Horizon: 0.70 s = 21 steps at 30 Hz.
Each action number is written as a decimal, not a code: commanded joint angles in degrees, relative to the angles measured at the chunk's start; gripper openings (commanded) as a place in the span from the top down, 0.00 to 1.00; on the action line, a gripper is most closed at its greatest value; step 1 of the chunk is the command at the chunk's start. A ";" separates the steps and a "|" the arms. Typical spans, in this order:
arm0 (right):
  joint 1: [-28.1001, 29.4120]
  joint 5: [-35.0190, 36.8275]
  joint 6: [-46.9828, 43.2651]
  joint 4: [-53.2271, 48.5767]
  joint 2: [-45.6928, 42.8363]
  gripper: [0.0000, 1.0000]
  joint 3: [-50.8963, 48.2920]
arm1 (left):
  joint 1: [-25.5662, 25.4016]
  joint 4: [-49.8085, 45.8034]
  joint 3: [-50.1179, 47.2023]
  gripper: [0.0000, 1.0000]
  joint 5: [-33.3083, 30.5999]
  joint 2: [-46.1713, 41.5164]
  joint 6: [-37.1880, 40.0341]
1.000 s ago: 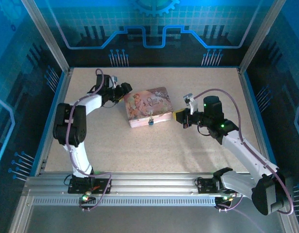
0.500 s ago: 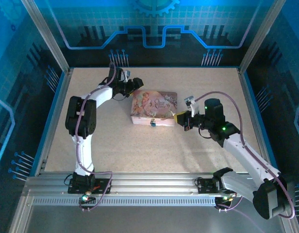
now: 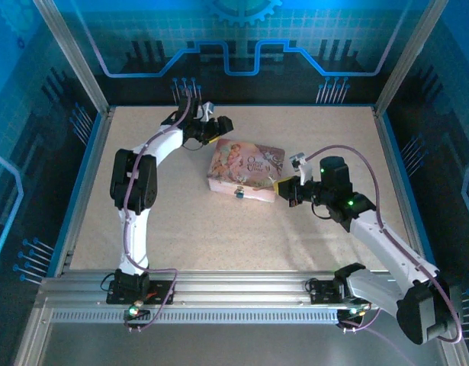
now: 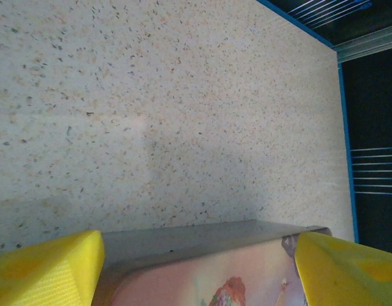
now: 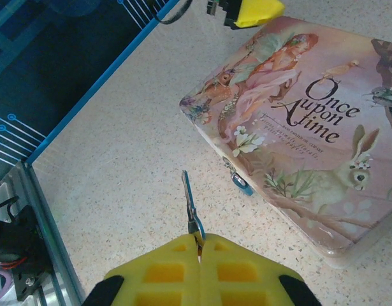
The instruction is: Unlock a padlock with a key
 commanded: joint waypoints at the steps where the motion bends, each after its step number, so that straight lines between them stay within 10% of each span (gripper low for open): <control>1: 0.81 -0.34 1.60 1.06 1.53 1.00 0.53 | 0.66 -2.11 -1.46 0.20 -3.84 -7.23 4.97; 21: -4.13 -10.15 11.61 18.71 24.79 1.00 6.22 | -6.33 2.40 -43.94 0.20 -6.99 -50.03 8.96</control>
